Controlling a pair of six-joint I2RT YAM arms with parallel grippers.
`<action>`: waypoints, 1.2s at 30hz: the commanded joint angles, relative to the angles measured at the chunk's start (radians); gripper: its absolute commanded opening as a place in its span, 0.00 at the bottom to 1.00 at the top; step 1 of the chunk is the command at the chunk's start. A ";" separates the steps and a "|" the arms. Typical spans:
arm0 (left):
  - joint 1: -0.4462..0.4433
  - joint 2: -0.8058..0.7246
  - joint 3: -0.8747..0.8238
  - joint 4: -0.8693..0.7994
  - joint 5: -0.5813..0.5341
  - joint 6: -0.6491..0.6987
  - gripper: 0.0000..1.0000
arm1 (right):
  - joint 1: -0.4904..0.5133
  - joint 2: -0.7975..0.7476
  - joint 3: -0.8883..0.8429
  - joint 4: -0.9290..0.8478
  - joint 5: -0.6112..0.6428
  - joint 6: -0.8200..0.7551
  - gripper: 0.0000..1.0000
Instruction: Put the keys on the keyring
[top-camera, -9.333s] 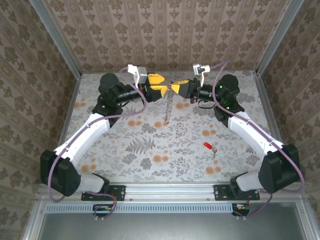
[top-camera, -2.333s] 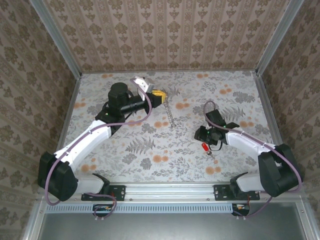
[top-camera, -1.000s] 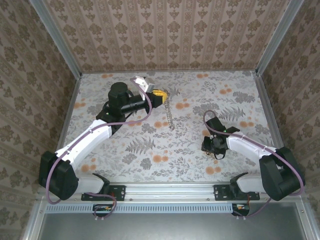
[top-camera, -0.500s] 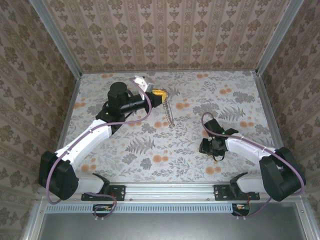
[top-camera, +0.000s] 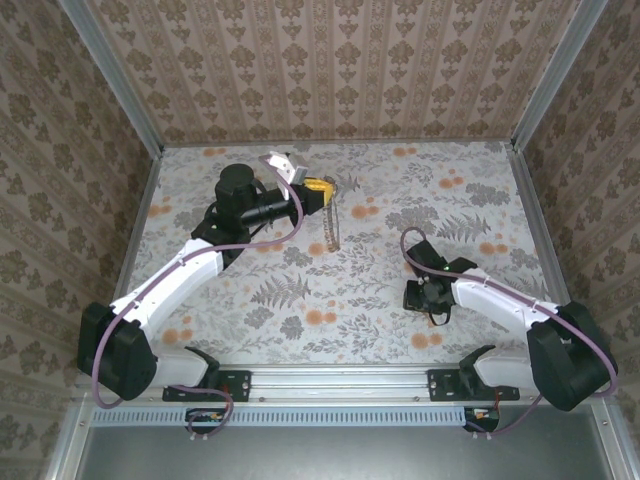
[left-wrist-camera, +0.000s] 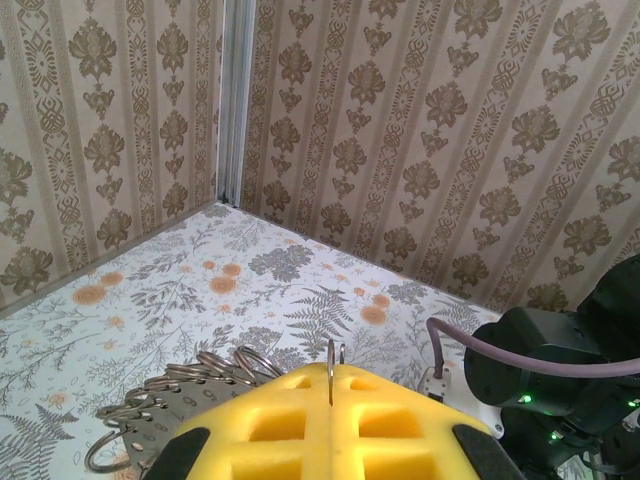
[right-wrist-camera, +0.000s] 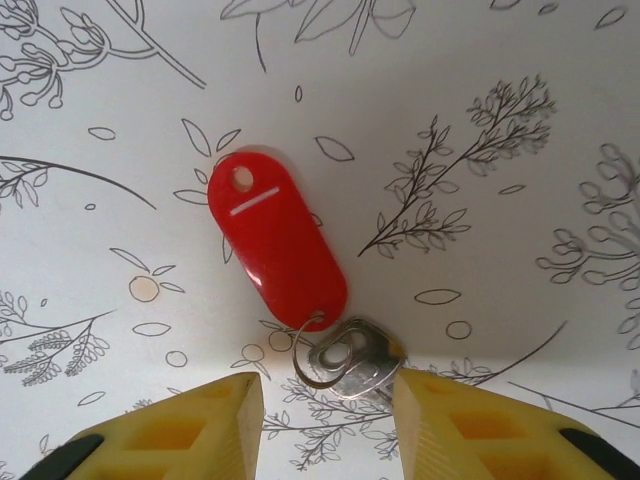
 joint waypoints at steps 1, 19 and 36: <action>0.006 -0.010 0.013 0.061 0.023 -0.024 0.00 | 0.020 0.034 0.041 -0.067 0.079 -0.034 0.40; 0.014 -0.009 0.010 0.059 0.022 -0.024 0.00 | 0.060 0.117 0.079 -0.067 0.104 -0.058 0.31; 0.017 -0.001 0.010 0.068 0.026 -0.028 0.00 | 0.060 0.152 0.083 -0.062 0.103 -0.072 0.21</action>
